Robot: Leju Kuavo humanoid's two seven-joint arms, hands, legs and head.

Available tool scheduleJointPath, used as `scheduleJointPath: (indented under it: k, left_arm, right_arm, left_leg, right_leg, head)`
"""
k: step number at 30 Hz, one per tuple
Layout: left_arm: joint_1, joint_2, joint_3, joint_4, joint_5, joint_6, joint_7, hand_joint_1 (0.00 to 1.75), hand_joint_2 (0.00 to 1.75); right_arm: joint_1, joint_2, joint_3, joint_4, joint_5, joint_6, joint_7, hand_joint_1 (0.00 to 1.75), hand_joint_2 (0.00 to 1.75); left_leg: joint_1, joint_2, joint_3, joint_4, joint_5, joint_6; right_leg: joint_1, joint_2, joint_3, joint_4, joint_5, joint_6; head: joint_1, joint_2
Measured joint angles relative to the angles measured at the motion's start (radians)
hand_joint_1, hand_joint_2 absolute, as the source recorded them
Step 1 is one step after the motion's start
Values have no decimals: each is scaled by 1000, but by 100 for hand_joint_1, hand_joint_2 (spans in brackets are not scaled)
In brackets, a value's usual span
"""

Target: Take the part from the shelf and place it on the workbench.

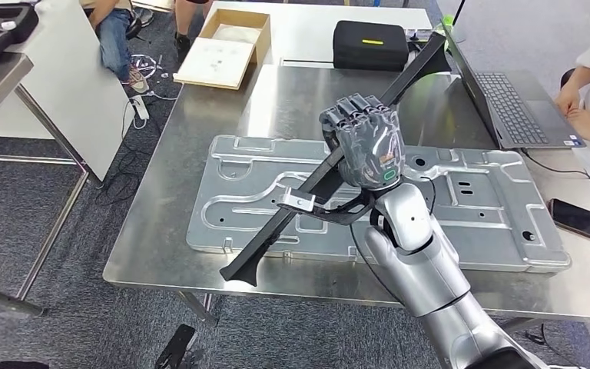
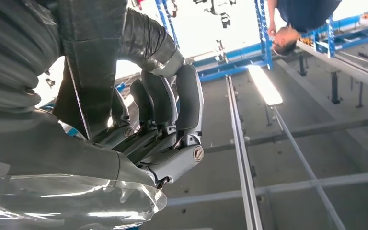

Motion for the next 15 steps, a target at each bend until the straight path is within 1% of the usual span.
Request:
scheduleJointPath:
  k: [1, 2, 3, 4, 5, 6, 7, 8, 9, 10, 11, 13, 14, 15]
  left_arm:
    - [0, 0, 0, 0, 0, 0, -1, 0, 175]
    - [0, 0, 0, 0, -2, -1, -3, 0, 175]
    - [-1, 0, 0, 0, -4, -2, -6, 0, 175]
    - [-2, 0, 0, 0, -7, -3, -9, 0, 175]
    - [-2, 1, 0, 0, -10, -4, -13, 0, 175]
    - [-3, 1, 0, 0, -13, -5, -17, 0, 175]
    - [-3, 1, 0, 0, -16, -5, -19, 0, 175]
    - [-3, 1, 0, 0, -18, -5, -21, 0, 175]
    - [-3, 1, 0, 0, -19, -5, -22, 0, 175]
    - [-3, 1, 0, 0, -20, -5, -22, 0, 175]
    - [-4, 2, 0, 0, -20, -5, -23, 0, 175]
    - [-3, 2, 0, 0, -21, -6, -24, 0, 175]
    - [-2, 2, 0, 0, -22, -7, -25, 0, 175]
    - [-1, 2, 0, 0, -25, -8, -27, 0, 175]
  right_arm:
    - [1, 0, 0, 1, 0, 0, 0, 141, 175]
    - [0, -1, -1, 1, 0, 0, 0, 141, 175]
    - [-1, -1, -2, 2, 0, -1, 1, 141, 175]
    - [-2, -1, -4, 3, 0, -1, 2, 141, 175]
    - [-3, -1, -7, 4, 0, -1, 4, 141, 175]
    - [-4, -2, -12, 8, 1, -1, 8, 141, 175]
    - [-5, -2, -17, 14, 2, 0, 13, 141, 175]
    - [-7, -3, -23, 20, 4, 0, 17, 141, 175]
    - [-11, -4, -29, 27, 6, 0, 20, 141, 175]
    - [-16, -4, -33, 33, 6, 0, 21, 141, 175]
    - [-21, -4, -36, 39, 7, 0, 22, 141, 175]
    - [-26, -4, -41, 54, 7, 2, 25, 141, 175]
    - [-27, -4, -43, 63, 7, 4, 27, 141, 175]
    - [-29, -5, -47, 74, 5, 9, 29, 141, 175]
  left_leg:
    - [1, 1, 0, 3, -2, -3]
    - [2, 1, 0, 7, -6, -7]
    - [2, 1, -1, 12, -10, -13]
    - [1, 1, -2, 16, -13, -18]
    - [-1, 1, -3, 19, -16, -23]
    - [-2, 1, -4, 19, -17, -29]
    - [-1, 2, -3, 18, -17, -34]
    - [0, 2, -3, 18, -19, -39]
    - [2, 2, -6, 27, -27, -44]
    - [4, 1, -16, 52, -45, -48]
    - [5, 0, -36, 98, -72, -50]
    - [5, 0, -97, 228, -130, -53]
    - [5, 0, -122, 278, -143, -52]
    - [4, 0, -133, 294, -137, -50]
  right_leg:
    - [-4, -3, 15, -33, 27, 2]
    - [-7, -6, 46, -95, 63, 4]
    - [-7, -10, 79, -159, 87, 4]
    - [-6, -11, 104, -211, 104, 1]
    - [-4, -12, 118, -240, 108, -4]
    - [0, -11, 119, -247, 104, -10]
    - [1, -8, 119, -248, 105, -18]
    - [0, -8, 120, -250, 106, -26]
    - [0, -7, 122, -253, 107, -34]
    - [-2, -7, 125, -257, 109, -41]
    - [-2, -6, 127, -259, 110, -47]
    - [2, -5, 127, -260, 109, -54]
    - [5, -4, 127, -259, 108, -55]
    - [8, -2, 128, -258, 108, -56]
  head:
    - [0, 0]
    - [0, 0]
    - [0, 0]
    - [0, 0]
    - [0, 0]
    - [-1, 0]
    - [-1, 0]
    - [-1, 0]
    - [-1, 0]
    - [-1, 0]
    - [-1, 0]
    - [-1, 0]
    - [-1, 0]
    - [-1, 0]
